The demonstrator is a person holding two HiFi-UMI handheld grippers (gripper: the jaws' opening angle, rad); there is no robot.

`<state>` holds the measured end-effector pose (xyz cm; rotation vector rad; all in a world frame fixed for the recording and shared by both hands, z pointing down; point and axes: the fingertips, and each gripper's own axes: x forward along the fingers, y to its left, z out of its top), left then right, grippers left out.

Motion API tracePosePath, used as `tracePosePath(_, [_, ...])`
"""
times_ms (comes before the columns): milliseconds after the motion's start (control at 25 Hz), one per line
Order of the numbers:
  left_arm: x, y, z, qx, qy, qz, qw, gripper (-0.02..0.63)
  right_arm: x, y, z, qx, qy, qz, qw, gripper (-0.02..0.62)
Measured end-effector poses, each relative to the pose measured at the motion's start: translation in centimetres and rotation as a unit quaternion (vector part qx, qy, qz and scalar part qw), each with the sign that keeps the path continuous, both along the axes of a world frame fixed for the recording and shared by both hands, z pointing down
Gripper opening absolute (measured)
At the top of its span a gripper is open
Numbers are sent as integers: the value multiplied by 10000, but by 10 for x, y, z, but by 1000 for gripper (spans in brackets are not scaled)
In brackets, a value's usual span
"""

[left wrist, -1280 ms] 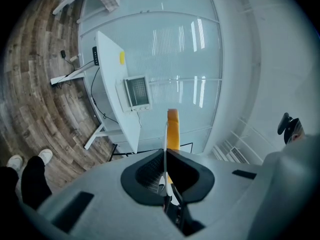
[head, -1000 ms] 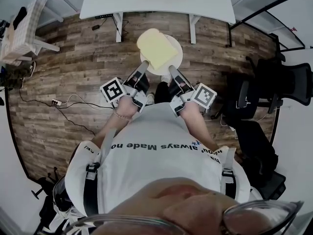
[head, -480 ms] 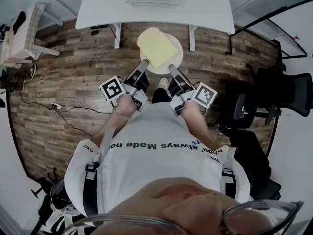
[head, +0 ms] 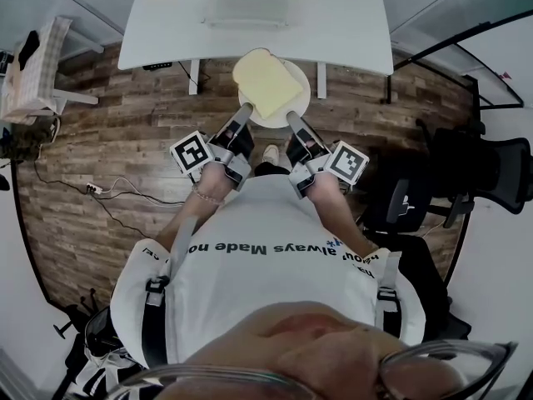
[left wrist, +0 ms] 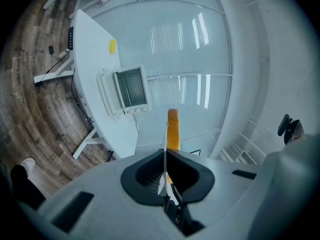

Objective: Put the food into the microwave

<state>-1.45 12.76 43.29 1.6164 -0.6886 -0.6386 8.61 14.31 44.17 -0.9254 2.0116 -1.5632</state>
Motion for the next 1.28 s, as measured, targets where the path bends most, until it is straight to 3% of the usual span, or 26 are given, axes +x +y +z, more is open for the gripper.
tracePosePath(400, [32, -59, 3, 43, 17, -118, 9999, 18, 32, -61, 3, 38, 27, -95, 9999, 23])
tracePosePath(800, [34, -95, 18, -42, 74, -109, 9999, 18, 35, -96, 17, -64, 95, -54, 9999, 23])
tracePosePath(1280, [24, -182, 18, -18, 115, 52, 9999, 18, 24, -179, 17, -30, 107, 118, 9999, 23])
